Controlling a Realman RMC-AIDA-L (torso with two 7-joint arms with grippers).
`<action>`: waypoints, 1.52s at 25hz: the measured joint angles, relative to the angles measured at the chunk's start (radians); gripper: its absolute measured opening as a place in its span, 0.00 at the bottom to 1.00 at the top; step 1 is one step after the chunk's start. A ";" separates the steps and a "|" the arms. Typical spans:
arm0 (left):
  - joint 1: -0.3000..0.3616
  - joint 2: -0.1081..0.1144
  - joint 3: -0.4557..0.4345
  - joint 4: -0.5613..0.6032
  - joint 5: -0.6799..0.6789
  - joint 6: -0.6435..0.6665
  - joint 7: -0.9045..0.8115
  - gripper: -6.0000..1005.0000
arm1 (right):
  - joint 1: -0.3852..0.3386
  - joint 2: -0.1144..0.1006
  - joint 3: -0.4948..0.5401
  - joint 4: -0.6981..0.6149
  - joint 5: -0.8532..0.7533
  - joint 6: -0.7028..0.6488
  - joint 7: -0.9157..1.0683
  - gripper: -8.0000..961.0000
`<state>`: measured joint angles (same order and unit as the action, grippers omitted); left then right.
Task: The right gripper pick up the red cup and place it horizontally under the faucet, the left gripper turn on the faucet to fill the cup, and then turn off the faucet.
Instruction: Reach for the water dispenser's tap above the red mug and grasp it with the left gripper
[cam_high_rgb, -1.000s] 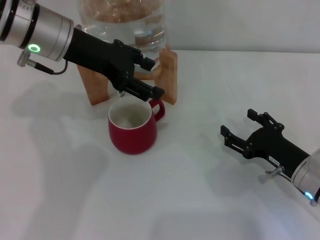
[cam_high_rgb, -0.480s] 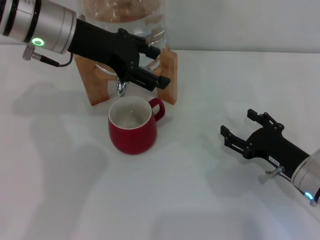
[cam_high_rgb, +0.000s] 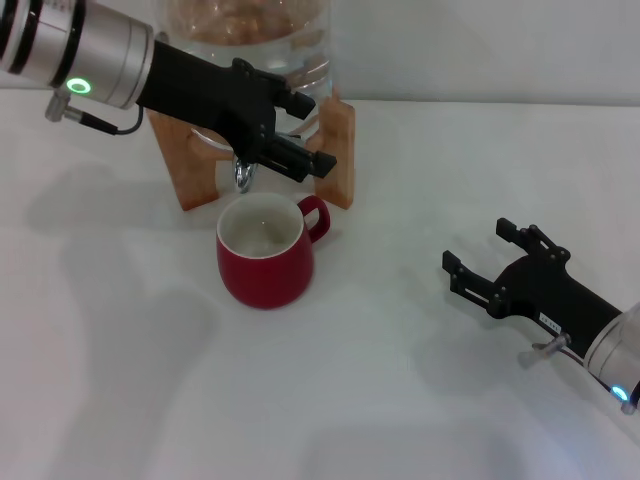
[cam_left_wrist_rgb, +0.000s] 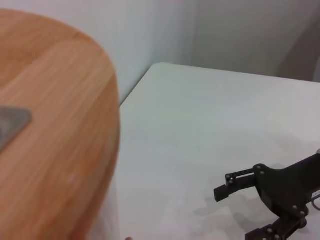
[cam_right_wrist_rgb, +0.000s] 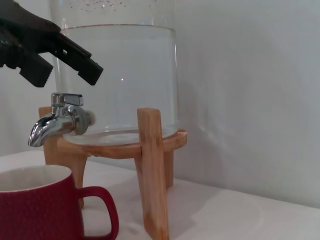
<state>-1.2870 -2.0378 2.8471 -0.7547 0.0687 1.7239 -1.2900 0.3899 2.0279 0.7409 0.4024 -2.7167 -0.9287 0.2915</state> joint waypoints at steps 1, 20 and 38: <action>0.000 -0.001 0.000 0.002 0.004 -0.003 0.000 0.87 | 0.000 0.000 0.000 0.000 0.000 0.000 0.000 0.91; 0.001 -0.021 0.000 0.005 0.035 -0.033 0.000 0.87 | -0.005 0.000 -0.005 -0.001 0.000 -0.001 0.000 0.91; -0.020 -0.014 0.000 0.005 0.083 -0.021 -0.021 0.87 | -0.005 0.000 -0.008 -0.001 0.000 -0.001 0.000 0.91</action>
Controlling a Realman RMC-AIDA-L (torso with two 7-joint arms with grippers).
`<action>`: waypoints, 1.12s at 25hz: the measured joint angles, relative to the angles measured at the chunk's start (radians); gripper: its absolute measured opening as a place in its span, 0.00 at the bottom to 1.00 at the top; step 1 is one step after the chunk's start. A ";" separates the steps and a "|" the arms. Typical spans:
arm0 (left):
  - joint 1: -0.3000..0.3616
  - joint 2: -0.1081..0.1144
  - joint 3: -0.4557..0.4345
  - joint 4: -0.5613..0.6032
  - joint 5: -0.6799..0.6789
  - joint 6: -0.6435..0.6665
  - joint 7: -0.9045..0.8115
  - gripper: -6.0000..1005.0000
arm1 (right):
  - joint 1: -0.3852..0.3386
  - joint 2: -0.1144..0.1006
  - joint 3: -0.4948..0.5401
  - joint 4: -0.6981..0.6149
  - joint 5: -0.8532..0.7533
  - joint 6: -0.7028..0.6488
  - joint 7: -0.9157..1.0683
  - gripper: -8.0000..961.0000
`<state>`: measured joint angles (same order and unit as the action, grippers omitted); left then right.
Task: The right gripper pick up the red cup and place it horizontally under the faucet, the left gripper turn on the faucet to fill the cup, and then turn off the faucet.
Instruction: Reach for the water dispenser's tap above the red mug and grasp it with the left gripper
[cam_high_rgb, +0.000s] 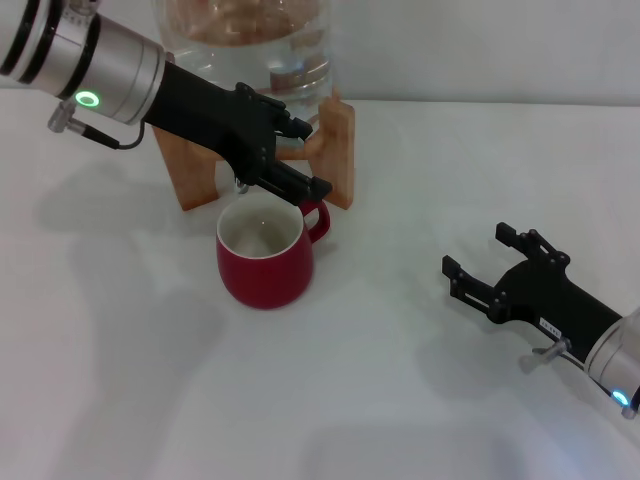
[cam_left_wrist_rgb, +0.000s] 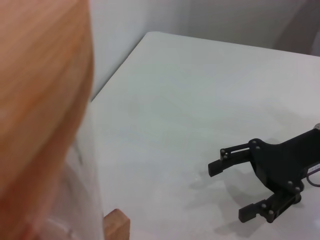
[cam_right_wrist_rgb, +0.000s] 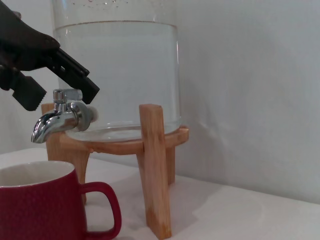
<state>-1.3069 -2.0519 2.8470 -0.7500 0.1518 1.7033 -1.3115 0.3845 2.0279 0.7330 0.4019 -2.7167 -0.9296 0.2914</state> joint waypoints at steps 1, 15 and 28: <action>0.000 0.001 0.000 0.000 0.001 0.003 0.000 0.87 | 0.000 0.000 0.000 0.000 0.000 0.000 0.000 0.91; -0.008 0.012 0.000 -0.008 0.020 0.032 -0.013 0.87 | -0.001 0.000 0.000 0.000 0.000 0.000 0.000 0.91; -0.027 0.017 0.000 -0.008 0.055 0.053 -0.025 0.87 | 0.001 0.000 0.000 0.000 0.000 0.000 0.000 0.91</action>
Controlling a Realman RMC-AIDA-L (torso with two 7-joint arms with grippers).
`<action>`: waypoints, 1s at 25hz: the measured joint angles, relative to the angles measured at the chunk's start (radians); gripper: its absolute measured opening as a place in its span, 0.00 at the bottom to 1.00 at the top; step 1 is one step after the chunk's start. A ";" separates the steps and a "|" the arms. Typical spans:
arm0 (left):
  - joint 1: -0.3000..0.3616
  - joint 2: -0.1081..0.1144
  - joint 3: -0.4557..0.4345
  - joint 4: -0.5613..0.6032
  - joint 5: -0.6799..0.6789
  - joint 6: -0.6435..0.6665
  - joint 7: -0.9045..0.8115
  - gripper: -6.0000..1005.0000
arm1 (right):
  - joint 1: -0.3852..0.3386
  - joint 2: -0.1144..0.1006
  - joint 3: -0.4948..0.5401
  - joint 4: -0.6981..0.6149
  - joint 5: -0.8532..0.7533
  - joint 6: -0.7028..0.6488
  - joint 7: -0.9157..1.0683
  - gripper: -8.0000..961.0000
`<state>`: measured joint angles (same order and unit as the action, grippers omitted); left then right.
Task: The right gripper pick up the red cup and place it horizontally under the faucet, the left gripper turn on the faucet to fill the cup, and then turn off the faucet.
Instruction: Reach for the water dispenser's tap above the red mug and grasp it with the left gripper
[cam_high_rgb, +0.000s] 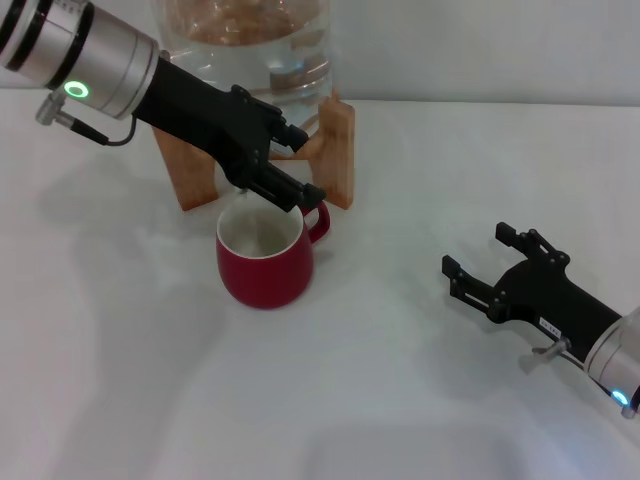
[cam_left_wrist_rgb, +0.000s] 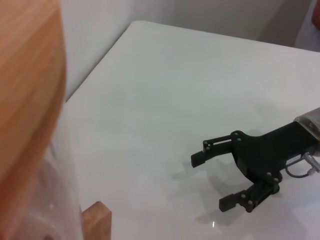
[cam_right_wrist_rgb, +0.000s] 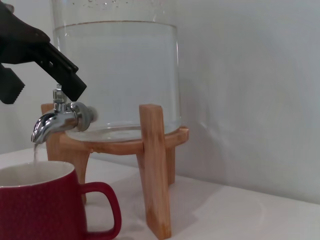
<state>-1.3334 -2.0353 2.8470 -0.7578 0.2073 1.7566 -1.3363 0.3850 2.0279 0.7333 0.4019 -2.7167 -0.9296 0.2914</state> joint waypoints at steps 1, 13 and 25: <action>-0.001 0.000 0.000 0.000 0.004 0.002 -0.001 0.87 | 0.000 0.000 0.000 0.000 0.000 0.000 0.000 0.91; -0.005 0.008 0.000 -0.001 0.022 0.024 -0.008 0.87 | 0.004 0.000 0.000 0.000 0.000 0.000 0.000 0.91; -0.016 0.010 0.000 -0.002 0.047 0.027 -0.015 0.87 | 0.008 0.000 0.000 -0.002 0.000 0.000 0.000 0.91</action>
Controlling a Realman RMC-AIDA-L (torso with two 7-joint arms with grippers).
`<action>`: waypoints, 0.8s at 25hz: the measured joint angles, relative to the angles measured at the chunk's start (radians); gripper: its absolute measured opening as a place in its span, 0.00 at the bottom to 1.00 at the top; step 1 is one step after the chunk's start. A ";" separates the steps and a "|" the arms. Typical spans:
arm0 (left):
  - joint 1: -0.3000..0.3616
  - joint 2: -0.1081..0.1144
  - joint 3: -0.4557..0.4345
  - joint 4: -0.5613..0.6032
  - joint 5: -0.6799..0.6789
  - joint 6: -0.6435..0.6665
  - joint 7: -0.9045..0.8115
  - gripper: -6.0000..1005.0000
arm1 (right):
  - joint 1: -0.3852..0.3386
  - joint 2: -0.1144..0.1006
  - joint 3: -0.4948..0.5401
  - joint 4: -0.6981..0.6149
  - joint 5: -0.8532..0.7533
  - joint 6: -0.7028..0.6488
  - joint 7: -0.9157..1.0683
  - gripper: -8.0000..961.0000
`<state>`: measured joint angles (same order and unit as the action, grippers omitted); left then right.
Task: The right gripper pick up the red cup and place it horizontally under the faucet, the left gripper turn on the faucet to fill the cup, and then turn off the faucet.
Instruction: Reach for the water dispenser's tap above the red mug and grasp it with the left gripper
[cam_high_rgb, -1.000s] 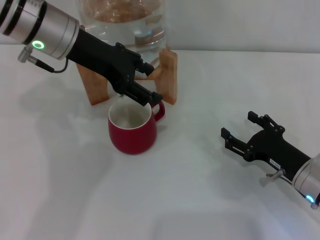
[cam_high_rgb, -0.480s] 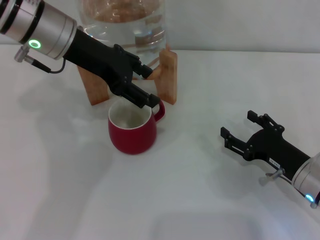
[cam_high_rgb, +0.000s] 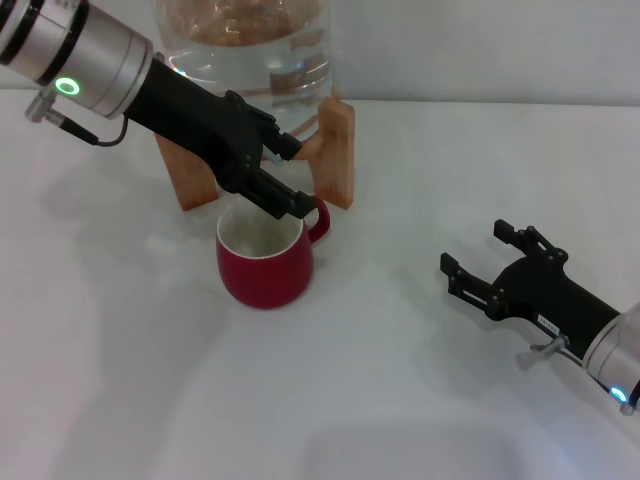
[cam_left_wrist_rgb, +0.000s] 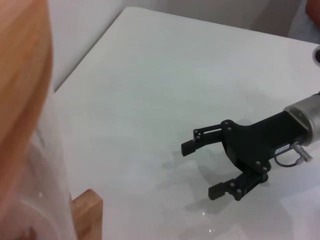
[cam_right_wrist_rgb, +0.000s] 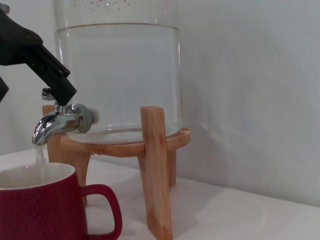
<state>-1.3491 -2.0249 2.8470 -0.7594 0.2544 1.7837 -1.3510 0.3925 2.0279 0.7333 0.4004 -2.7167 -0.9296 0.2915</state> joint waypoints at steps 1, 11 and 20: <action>-0.002 0.000 0.000 0.000 0.001 0.002 0.000 0.87 | 0.000 0.000 0.000 0.000 0.000 0.000 0.000 0.91; -0.013 0.000 0.000 0.000 -0.038 0.004 0.020 0.87 | 0.000 0.000 0.004 -0.002 0.000 0.000 -0.001 0.91; -0.005 -0.020 0.000 -0.055 -0.169 0.009 0.045 0.87 | 0.001 -0.001 0.009 -0.002 0.000 0.000 -0.001 0.91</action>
<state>-1.3540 -2.0450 2.8470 -0.8146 0.0855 1.7925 -1.3056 0.3932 2.0270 0.7424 0.3982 -2.7167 -0.9296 0.2904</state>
